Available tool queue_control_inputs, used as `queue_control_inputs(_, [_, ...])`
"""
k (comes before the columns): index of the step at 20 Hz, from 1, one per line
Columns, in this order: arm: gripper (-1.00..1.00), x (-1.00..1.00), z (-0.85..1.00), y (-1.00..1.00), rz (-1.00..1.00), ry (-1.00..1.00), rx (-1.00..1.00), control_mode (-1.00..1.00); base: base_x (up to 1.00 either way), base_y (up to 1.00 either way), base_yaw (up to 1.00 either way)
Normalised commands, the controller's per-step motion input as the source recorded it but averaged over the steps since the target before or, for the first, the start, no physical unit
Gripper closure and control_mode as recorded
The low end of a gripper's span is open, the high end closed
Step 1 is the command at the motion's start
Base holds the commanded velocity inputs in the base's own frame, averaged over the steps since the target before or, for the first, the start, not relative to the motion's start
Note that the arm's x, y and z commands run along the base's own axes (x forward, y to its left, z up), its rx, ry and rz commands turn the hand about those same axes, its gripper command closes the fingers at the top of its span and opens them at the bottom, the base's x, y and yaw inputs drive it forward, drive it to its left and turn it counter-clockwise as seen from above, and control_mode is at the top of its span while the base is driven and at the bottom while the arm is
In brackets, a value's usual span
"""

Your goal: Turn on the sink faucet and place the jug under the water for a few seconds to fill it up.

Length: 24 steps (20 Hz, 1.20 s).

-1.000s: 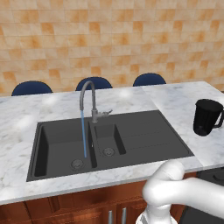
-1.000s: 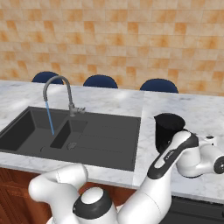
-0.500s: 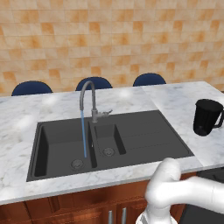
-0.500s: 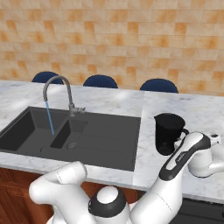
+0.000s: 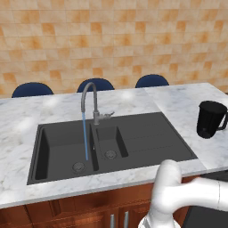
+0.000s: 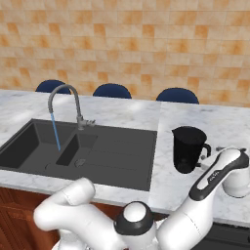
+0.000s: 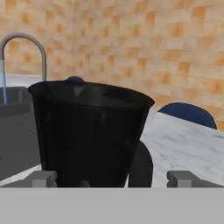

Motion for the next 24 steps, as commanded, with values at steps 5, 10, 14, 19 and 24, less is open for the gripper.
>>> queue_control_inputs(5, [-1.0,0.17,-0.16,0.0,0.1,0.0,0.0,-1.0,0.0,0.0,0.0])
queue_control_inputs(10, [-1.0,0.23,-0.13,0.0,0.03,0.0,0.0,-1.0,0.0,0.0,0.0])
queue_control_inputs(14, [-1.0,0.35,-0.01,-0.1,0.0,0.0,0.0,-1.0,0.0,0.0,0.0])
queue_control_inputs(19, [-1.0,0.36,-0.04,-0.1,0.0,0.0,0.0,-1.0,0.0,0.0,0.0])
queue_control_inputs(24, [-1.0,0.2,-0.2,0.0,0.03,0.0,0.0,-1.0,0.0,0.0,0.0])
